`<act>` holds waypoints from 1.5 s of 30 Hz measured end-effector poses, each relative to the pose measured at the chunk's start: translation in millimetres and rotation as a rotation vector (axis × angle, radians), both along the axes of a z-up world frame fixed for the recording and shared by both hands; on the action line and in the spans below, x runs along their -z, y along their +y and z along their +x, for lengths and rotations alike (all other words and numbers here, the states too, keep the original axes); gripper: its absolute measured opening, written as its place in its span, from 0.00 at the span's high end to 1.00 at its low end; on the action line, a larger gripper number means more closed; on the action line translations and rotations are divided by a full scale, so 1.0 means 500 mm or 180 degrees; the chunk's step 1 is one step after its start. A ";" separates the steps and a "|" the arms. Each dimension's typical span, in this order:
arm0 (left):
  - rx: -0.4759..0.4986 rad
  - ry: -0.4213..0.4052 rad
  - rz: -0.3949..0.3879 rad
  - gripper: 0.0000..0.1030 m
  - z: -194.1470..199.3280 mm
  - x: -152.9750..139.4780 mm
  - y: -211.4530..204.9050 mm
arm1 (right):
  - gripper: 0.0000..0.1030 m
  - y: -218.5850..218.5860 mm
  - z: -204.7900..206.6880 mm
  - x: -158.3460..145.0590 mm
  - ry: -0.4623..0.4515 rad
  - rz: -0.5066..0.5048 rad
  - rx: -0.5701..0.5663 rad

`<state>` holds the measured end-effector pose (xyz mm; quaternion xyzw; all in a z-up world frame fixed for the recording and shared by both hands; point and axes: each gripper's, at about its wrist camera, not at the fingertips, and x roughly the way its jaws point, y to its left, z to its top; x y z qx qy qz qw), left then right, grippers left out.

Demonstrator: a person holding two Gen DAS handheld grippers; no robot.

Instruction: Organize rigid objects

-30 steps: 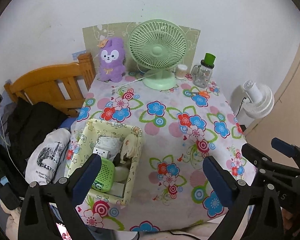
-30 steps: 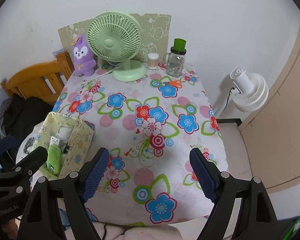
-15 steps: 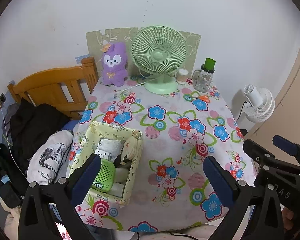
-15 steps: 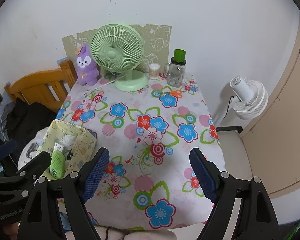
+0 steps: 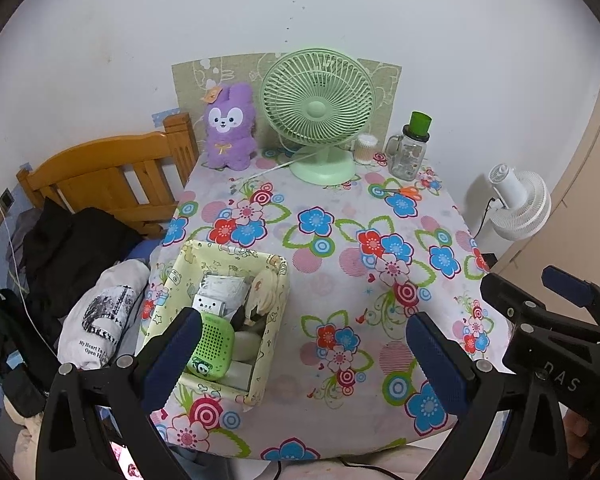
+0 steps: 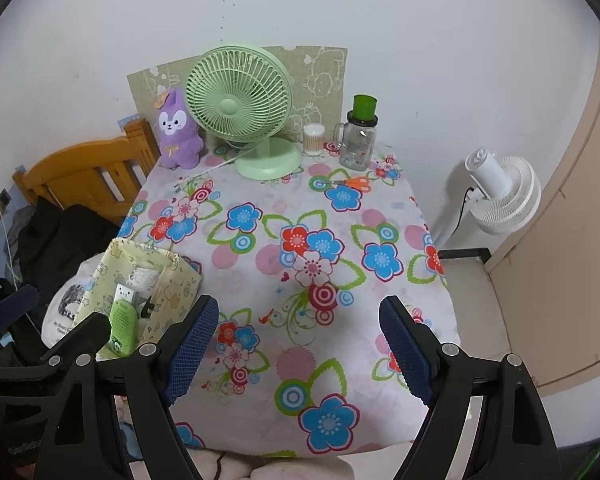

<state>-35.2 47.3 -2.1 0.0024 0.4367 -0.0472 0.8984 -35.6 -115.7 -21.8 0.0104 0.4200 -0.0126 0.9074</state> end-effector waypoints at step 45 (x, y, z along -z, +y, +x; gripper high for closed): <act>0.0069 0.0038 0.0015 0.00 0.027 0.008 -0.001 | 0.18 -0.001 0.034 0.005 0.0037 -0.0137 -0.0005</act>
